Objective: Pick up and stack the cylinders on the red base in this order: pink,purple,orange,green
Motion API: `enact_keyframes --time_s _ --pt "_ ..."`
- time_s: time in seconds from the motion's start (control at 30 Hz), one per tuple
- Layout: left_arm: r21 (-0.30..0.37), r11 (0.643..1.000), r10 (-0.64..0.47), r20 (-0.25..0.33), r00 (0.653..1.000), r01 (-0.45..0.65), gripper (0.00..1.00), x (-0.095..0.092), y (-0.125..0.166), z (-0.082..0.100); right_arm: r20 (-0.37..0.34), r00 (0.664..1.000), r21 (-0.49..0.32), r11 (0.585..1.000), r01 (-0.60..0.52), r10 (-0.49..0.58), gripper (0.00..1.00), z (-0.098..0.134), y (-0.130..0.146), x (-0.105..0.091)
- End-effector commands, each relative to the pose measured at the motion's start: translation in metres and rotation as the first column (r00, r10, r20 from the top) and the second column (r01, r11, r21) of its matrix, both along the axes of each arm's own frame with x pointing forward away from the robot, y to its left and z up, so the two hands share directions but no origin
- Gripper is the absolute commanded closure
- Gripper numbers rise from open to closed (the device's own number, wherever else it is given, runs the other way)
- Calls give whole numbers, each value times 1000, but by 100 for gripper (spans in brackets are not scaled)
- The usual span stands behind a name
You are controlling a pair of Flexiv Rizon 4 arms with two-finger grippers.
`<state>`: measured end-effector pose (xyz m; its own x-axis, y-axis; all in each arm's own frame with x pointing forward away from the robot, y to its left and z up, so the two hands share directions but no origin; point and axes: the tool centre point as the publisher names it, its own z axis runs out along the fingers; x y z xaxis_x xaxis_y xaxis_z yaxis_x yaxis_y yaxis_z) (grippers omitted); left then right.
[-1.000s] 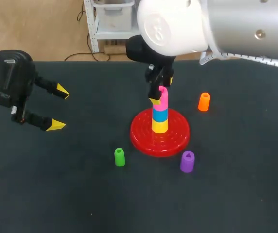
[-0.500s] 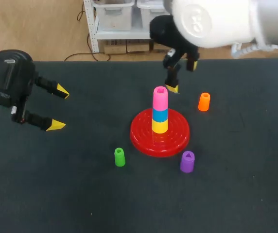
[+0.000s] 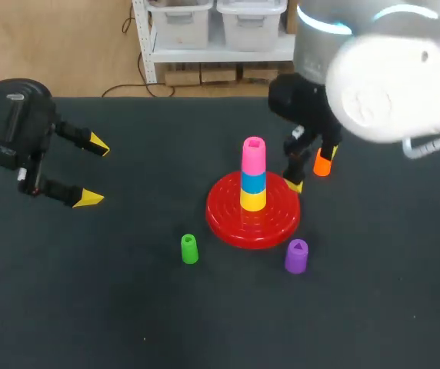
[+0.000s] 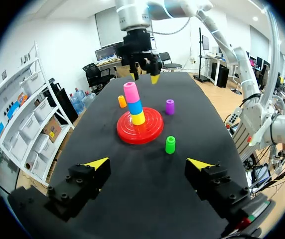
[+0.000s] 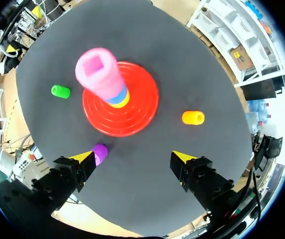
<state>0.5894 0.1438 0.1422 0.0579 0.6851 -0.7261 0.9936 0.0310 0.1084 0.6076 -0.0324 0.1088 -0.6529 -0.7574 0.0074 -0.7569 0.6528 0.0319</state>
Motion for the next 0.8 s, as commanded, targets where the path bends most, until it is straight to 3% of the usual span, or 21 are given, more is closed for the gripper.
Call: enact_keyframes --time_s 0.03,0.2,0.6,0.67,0.8 --pt "-2 1000 -2 1 1000 2 0 1 0 -1 128 988 -27 996 -83 85 0 -16 0 -16" --pt "-2 1000 -2 1 1000 2 0 1 0 -1 69 996 20 998 -60 58 0 -25 -1 -20" --pt "-2 1000 -2 1 1000 2 0 1 0 -1 47 998 41 998 -38 36 0 -31 -1 -33" --pt "-2 1000 -2 1 1000 2 0 1 0 -1 83 997 79 997 -5 -2 0 -18 -4 -31" --pt "-2 1000 -2 1 1000 2 0 1 0 -1 89 994 184 982 47 -64 0 21 -11 -25"
